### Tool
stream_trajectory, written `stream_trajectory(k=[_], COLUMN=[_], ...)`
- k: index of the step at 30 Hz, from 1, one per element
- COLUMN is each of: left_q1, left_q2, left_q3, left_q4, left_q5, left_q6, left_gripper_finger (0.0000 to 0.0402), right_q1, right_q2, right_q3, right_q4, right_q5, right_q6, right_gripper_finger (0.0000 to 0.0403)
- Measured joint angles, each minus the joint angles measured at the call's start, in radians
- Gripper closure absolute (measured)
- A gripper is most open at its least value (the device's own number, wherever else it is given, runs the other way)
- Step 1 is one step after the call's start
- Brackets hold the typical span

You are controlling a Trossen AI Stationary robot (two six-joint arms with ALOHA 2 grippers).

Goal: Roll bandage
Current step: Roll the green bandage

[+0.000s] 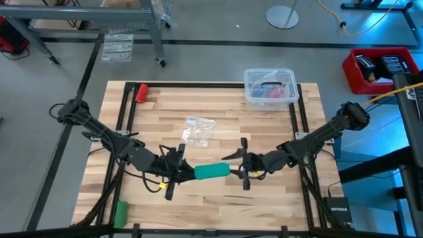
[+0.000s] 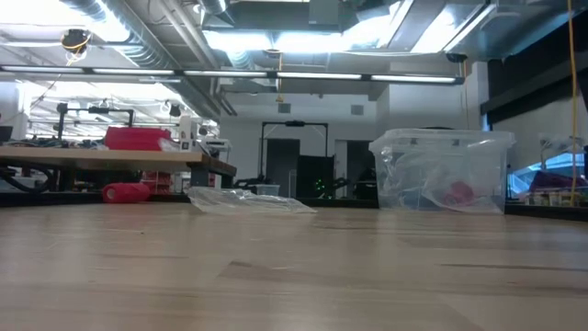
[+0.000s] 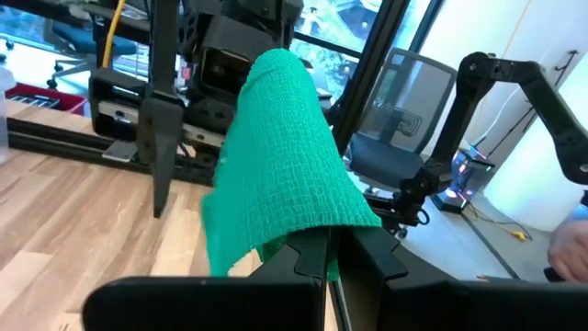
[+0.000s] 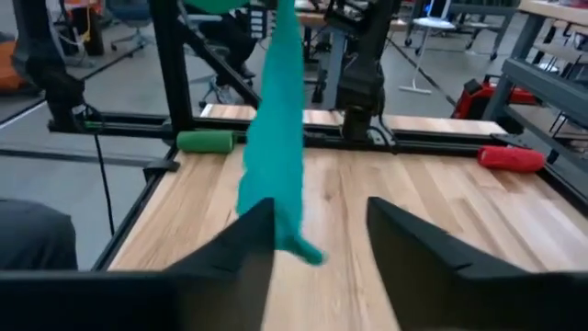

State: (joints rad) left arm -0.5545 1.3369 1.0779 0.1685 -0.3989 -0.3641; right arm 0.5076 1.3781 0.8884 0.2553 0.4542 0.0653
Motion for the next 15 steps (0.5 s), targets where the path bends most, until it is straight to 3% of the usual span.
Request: stream_trajectory(k=[6,12,15], left_q1=[0.001,-0.008,-0.009], left_q2=[0.0,-0.022,-0.022], left_q3=[0.0,0.0,0.0], left_q4=[0.012,0.009,0.0], left_q5=[-0.014,-0.177,-0.252], left_q6=[0.019,0.105,0.208], left_gripper_finger=[0.0394,0.0394,0.0394], right_q1=[0.006,0.09,0.13], right_q2=[0.0,0.0,0.0], right_q3=[0.0,0.015,0.04], right_q4=[-0.003,-0.017,-0.017], right_q5=[-0.003,0.033,-0.008], right_q6=[-0.021,0.022,0.042], right_gripper_finger=[0.038,0.0389,0.0396])
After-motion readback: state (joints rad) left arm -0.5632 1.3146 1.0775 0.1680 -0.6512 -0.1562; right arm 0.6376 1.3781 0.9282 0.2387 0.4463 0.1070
